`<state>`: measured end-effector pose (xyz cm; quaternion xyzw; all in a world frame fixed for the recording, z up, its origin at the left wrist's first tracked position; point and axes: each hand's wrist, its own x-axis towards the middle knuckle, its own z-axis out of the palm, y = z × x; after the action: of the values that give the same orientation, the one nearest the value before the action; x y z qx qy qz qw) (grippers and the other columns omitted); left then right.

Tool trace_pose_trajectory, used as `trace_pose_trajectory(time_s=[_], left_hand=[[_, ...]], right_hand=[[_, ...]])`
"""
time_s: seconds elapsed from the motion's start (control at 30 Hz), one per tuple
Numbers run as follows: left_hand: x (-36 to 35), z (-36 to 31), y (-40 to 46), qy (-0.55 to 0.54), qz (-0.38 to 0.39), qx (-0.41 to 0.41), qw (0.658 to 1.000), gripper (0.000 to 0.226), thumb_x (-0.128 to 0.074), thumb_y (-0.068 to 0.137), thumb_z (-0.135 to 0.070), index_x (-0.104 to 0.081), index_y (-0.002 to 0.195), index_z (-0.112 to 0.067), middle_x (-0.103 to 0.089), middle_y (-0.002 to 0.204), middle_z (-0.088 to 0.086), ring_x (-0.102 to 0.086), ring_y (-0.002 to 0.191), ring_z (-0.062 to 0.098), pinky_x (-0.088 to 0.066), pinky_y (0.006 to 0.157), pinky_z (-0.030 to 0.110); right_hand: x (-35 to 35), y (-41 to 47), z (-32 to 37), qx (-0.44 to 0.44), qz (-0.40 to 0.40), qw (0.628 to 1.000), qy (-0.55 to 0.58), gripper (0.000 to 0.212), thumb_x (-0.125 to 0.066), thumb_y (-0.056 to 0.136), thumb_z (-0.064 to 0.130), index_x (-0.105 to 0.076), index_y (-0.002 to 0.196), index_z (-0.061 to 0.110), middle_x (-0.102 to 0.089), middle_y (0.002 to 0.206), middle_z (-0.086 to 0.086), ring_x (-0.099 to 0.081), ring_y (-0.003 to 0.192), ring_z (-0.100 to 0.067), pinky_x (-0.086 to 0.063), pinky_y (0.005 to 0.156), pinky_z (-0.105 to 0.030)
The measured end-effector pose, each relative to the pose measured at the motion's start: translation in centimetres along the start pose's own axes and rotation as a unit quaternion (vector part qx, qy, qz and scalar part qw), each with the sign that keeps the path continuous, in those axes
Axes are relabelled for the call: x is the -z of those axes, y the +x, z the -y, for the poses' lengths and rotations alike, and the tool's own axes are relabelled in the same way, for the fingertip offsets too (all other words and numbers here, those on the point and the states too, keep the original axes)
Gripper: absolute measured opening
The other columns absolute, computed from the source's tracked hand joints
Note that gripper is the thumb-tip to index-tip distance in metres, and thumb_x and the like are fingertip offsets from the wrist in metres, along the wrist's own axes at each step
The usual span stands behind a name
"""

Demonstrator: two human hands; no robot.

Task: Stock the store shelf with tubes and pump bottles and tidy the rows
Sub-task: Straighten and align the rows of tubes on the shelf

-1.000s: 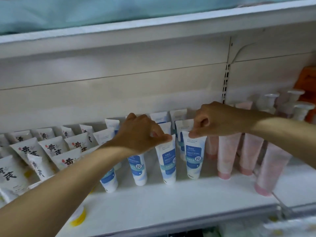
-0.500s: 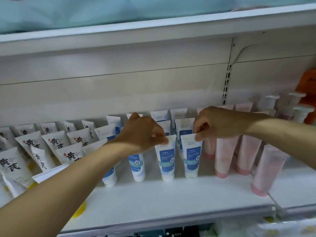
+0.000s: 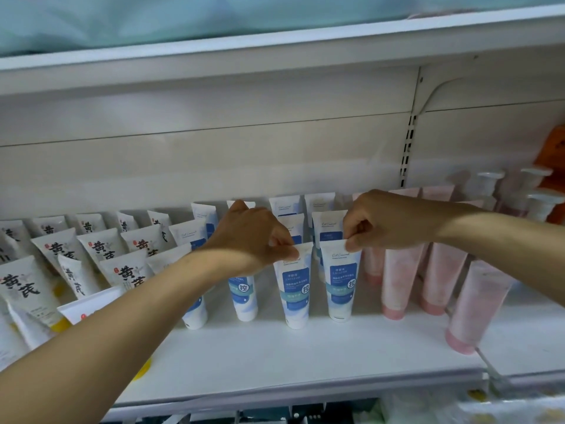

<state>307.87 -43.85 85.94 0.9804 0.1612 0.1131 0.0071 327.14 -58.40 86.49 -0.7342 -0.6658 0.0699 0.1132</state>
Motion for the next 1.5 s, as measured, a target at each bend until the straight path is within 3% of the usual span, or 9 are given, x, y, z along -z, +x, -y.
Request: trace_pose_trajectory(time_s=[0.27, 0.47, 0.63, 0.83, 1.07, 1.17, 1.23, 1.37, 1.5], left_hand=[[-0.5, 0.2, -0.2, -0.013, -0.017, 0.006, 1.0, 0.023, -0.057, 0.089, -0.054, -0.072, 0.099, -0.039, -0.052, 0.075, -0.023, -0.048, 0.085, 0.004, -0.026, 0.087, 0.026], [-0.7, 0.2, -0.2, -0.019, -0.024, 0.008, 0.999, 0.024, -0.057, 0.089, -0.054, -0.072, 0.097, -0.038, -0.055, 0.078, -0.022, -0.047, 0.083, 0.002, -0.026, 0.087, 0.025], [-0.9, 0.1, -0.1, -0.034, -0.023, 0.025, 0.999, 0.024, -0.058, 0.086, -0.057, -0.073, 0.094, -0.039, -0.051, 0.069, -0.025, -0.05, 0.088, 0.006, -0.031, 0.093, 0.027], [-0.7, -0.2, 0.0, -0.038, -0.012, 0.021, 0.999, 0.022, -0.059, 0.087, -0.056, -0.071, 0.092, -0.039, -0.051, 0.067, -0.027, -0.05, 0.085, 0.002, -0.029, 0.093, 0.027], [-0.7, -0.2, 0.0, -0.032, -0.011, 0.024, 0.999, 0.023, -0.06, 0.086, -0.055, -0.072, 0.099, -0.04, -0.053, 0.073, -0.026, -0.049, 0.088, 0.002, -0.028, 0.092, 0.026], [-0.6, -0.4, 0.0, -0.03, -0.014, 0.025, 0.999, 0.026, -0.058, 0.086, -0.057, -0.071, 0.1, -0.041, -0.052, 0.073, -0.026, -0.048, 0.088, 0.003, -0.028, 0.09, 0.026], [-0.4, -0.1, 0.1, -0.042, -0.038, 0.019, 0.998, 0.025, -0.053, 0.087, -0.06, -0.069, 0.096, -0.043, -0.054, 0.076, -0.027, -0.048, 0.086, 0.001, -0.029, 0.092, 0.027], [0.4, 1.4, 1.4, -0.045, -0.149, 0.011, 0.988, 0.021, -0.053, 0.09, -0.054, -0.066, 0.101, -0.041, -0.062, 0.099, -0.024, -0.048, 0.094, 0.003, -0.027, 0.086, 0.029], [0.0, 2.7, 2.8, -0.001, -0.127, 0.039, 0.991, 0.028, -0.054, 0.091, -0.052, -0.064, 0.113, -0.038, -0.064, 0.113, -0.019, -0.047, 0.109, 0.007, -0.023, 0.088, 0.029]], right_hand=[[0.0, -0.2, -0.4, 0.002, 0.001, 1.0, 0.01, 0.012, -0.071, 0.083, 0.024, -0.073, 0.073, 0.018, -0.064, 0.061, 0.006, -0.054, 0.055, -0.005, -0.045, 0.058, -0.029], [0.0, -0.2, -0.6, 0.001, 0.007, 1.0, 0.02, 0.01, -0.071, 0.083, 0.024, -0.074, 0.074, 0.02, -0.067, 0.064, 0.007, -0.057, 0.057, -0.004, -0.048, 0.061, -0.029], [0.1, -0.3, -0.6, -0.007, 0.012, 1.0, 0.023, 0.012, -0.07, 0.084, 0.028, -0.073, 0.075, 0.02, -0.067, 0.065, 0.006, -0.057, 0.056, -0.005, -0.049, 0.061, -0.033], [0.3, -0.4, -0.2, -0.011, 0.013, 0.999, 0.033, 0.01, -0.071, 0.084, 0.028, -0.074, 0.077, 0.02, -0.067, 0.065, 0.009, -0.054, 0.055, -0.001, -0.044, 0.055, -0.021], [0.3, -0.2, 0.0, -0.006, 0.022, 0.999, 0.037, 0.009, -0.072, 0.084, 0.028, -0.074, 0.079, 0.02, -0.068, 0.067, 0.011, -0.055, 0.055, 0.0, -0.042, 0.053, -0.016], [0.7, -0.2, 0.0, 0.005, 0.018, 0.999, 0.037, 0.018, -0.07, 0.086, 0.034, -0.073, 0.078, 0.018, -0.068, 0.066, 0.006, -0.052, 0.053, -0.001, -0.039, 0.052, -0.015], [1.2, 0.2, -0.2, 0.006, -0.017, 0.999, 0.032, 0.025, -0.065, 0.088, 0.037, -0.073, 0.079, 0.016, -0.066, 0.065, 0.003, -0.052, 0.053, -0.004, -0.039, 0.052, -0.016], [2.2, 1.5, -1.4, 0.007, -0.096, 0.995, -0.012, 0.013, -0.062, 0.091, 0.026, -0.073, 0.091, 0.017, -0.063, 0.078, 0.017, -0.059, 0.072, -0.002, -0.044, 0.068, -0.02], [2.0, 2.8, -2.7, -0.01, -0.095, 0.994, -0.059, 0.009, -0.063, 0.091, 0.025, -0.071, 0.094, 0.022, -0.062, 0.087, 0.015, -0.058, 0.082, -0.004, -0.043, 0.073, -0.022]])
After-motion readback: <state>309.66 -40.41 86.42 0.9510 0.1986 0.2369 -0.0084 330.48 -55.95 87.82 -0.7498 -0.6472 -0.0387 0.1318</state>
